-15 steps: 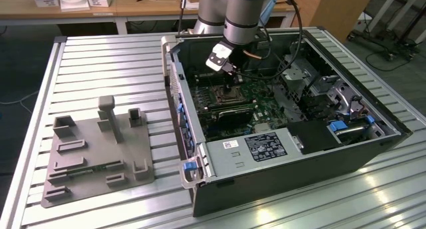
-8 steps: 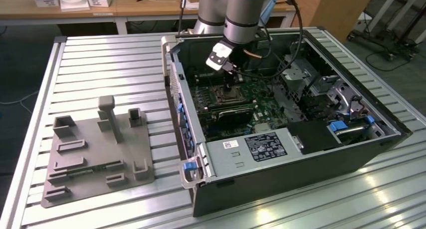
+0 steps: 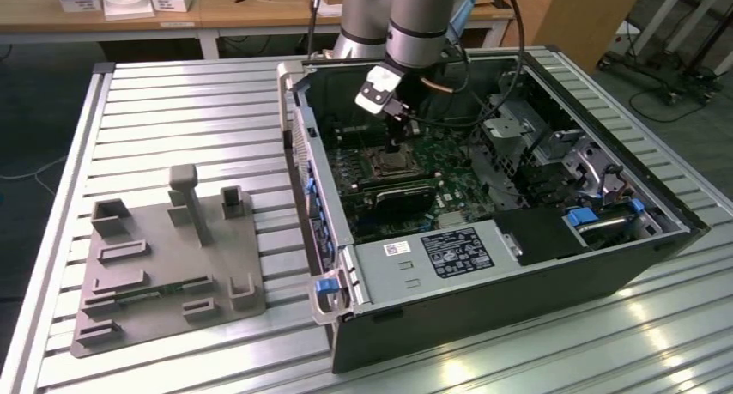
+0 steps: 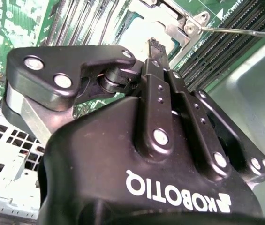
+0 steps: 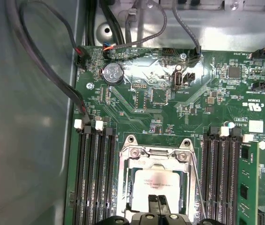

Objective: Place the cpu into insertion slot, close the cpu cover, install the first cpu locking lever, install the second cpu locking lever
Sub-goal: 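Install the first cpu locking lever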

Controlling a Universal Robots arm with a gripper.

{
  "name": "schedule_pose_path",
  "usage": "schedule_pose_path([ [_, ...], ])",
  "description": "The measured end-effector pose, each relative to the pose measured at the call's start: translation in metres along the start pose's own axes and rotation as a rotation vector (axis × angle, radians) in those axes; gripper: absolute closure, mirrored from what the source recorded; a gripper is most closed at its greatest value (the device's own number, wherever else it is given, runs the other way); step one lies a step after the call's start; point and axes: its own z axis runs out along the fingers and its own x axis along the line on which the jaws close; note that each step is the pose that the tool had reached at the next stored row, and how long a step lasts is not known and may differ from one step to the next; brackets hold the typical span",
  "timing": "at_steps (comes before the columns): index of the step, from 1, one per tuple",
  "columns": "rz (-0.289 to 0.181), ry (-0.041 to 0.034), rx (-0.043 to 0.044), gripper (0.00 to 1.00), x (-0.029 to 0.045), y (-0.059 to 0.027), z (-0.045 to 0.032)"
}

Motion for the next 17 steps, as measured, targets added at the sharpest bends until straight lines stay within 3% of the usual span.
schedule_pose_path([
  [12,-0.003,-0.0072,0.0004,0.90,0.0001,0.0003,-0.0135],
  [17,-0.075,-0.0061,0.0002,0.90,0.0002,0.0003,-0.0135],
])
